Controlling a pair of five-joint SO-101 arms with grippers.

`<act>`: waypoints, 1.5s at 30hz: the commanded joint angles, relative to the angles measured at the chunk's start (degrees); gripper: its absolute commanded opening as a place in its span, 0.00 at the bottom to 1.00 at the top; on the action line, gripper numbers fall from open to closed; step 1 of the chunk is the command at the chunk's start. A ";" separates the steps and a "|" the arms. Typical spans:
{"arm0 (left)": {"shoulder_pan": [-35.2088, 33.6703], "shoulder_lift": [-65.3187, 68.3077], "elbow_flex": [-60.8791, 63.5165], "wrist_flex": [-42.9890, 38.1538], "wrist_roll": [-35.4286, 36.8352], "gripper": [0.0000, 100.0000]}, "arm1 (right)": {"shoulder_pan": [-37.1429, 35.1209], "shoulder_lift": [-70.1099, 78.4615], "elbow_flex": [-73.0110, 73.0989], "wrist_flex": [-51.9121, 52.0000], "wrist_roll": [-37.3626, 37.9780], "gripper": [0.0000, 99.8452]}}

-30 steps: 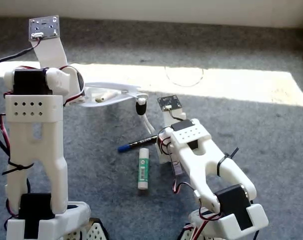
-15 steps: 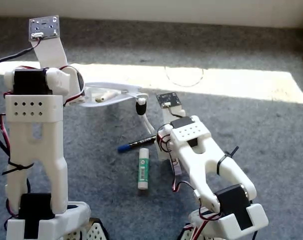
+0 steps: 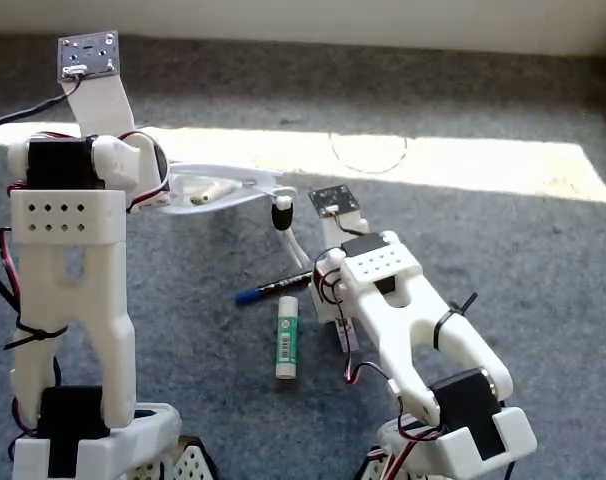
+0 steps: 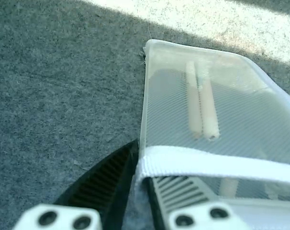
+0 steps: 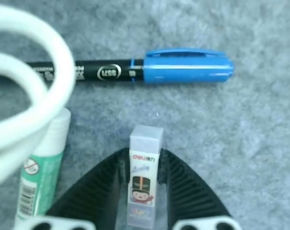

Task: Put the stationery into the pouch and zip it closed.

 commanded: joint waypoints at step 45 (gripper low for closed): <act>-0.40 0.31 -0.04 -1.14 -0.44 0.01 | -18.77 -48.75 -8.04 -17.98 0.62 0.04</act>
